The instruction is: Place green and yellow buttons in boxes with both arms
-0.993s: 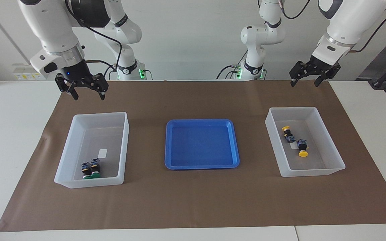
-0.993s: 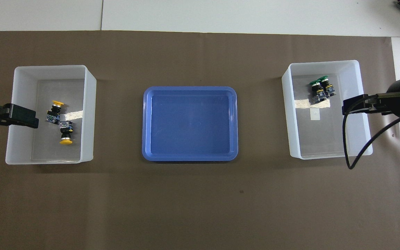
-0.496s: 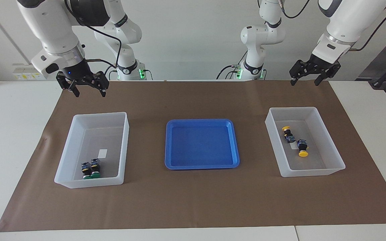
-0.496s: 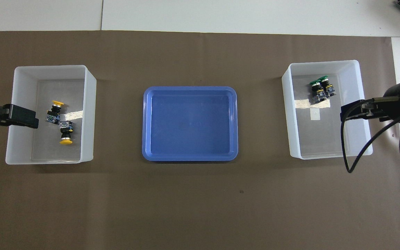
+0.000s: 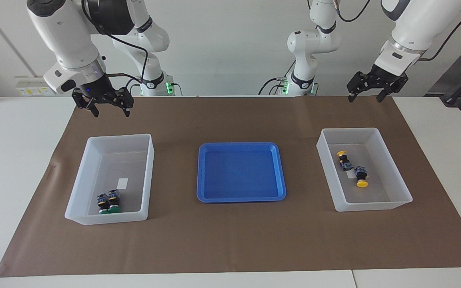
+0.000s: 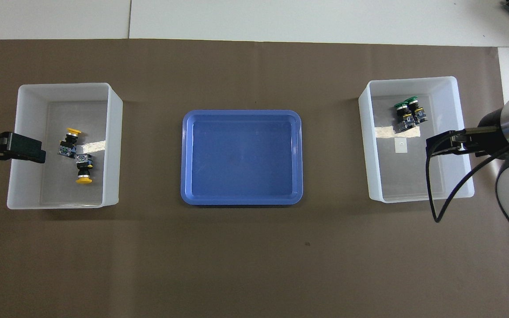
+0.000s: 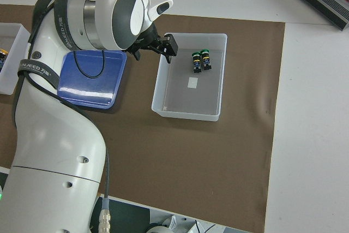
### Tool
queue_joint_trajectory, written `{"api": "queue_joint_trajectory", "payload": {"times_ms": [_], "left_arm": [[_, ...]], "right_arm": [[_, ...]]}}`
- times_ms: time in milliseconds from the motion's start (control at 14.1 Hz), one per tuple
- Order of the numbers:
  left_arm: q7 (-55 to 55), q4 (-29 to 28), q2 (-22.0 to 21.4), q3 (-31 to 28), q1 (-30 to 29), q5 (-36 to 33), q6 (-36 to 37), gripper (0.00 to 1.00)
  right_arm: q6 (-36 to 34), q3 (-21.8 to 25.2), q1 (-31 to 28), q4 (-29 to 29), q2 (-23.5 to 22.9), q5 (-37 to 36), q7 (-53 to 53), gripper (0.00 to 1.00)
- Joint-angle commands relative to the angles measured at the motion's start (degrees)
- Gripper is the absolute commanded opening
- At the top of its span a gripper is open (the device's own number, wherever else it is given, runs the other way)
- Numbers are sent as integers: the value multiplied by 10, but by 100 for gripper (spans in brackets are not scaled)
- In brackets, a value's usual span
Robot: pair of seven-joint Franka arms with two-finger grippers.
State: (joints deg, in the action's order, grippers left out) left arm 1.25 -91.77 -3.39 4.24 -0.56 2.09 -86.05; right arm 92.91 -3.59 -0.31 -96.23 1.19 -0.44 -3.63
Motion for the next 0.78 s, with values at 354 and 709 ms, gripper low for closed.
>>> {"api": "queue_joint_trajectory", "payload": {"times_ms": [354,709], "left_arm": [[0,-8,-13,0,2,5,5,100],[2,-16,-20,1,5,5,-1,100]], "right_arm": [[15,-4,-3,-30,21,9,0,100],[15,-4,-3,-31,22,10,-1,100]]}}
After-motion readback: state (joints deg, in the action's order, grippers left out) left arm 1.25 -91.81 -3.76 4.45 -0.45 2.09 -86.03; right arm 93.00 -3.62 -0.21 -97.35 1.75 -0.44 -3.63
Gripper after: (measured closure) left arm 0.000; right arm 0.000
